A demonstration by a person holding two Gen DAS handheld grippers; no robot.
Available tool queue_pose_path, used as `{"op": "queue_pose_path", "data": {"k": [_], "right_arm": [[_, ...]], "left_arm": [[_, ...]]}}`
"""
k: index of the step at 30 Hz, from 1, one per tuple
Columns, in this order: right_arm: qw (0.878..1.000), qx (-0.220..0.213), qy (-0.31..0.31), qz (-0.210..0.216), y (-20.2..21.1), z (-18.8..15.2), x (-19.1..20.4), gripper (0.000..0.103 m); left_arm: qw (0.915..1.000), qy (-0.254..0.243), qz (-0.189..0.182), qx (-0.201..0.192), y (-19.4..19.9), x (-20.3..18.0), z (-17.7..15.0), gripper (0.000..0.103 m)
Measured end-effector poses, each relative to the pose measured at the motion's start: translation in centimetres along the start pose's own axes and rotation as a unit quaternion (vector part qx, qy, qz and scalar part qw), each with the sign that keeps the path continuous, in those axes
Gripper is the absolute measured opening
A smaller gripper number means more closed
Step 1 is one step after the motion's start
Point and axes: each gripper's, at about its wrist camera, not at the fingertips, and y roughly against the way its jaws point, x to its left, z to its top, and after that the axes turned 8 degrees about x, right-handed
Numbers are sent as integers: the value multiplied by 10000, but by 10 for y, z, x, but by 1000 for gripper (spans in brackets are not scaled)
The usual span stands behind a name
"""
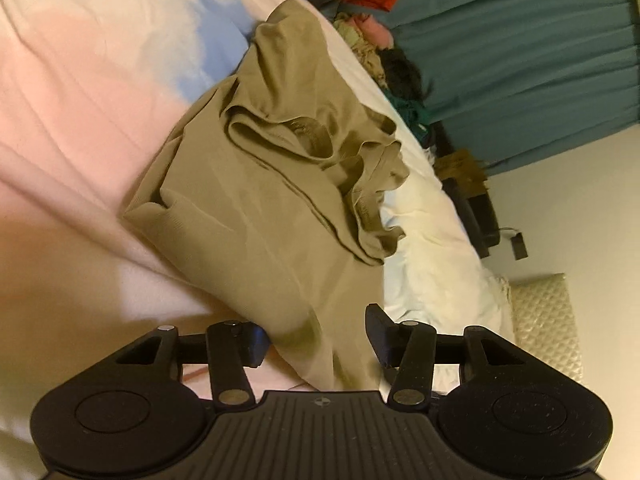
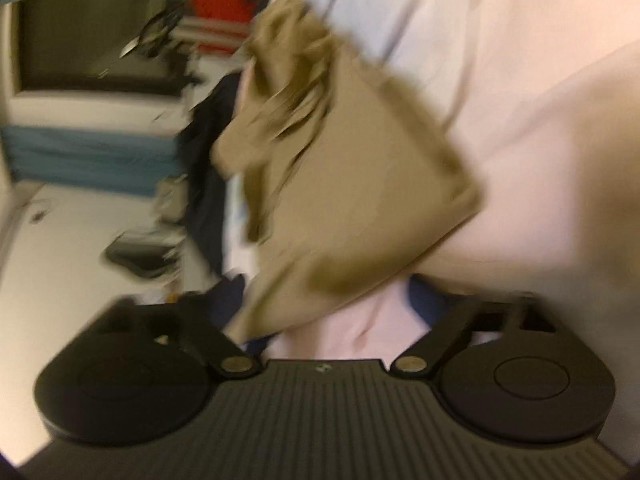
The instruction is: Fold clothes
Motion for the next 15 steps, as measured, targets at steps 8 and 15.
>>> {"op": "queue_pose_path", "data": {"k": [8,15], "right_arm": [[9978,-542,355,-100,7,2,7,17],[9885,-1001,959,603,22,8,39,12]], "left_arm": [[9980,491,-212,332,-4,16,2,53],[9857,1088,-898,917,-34,23,2,67]]}}
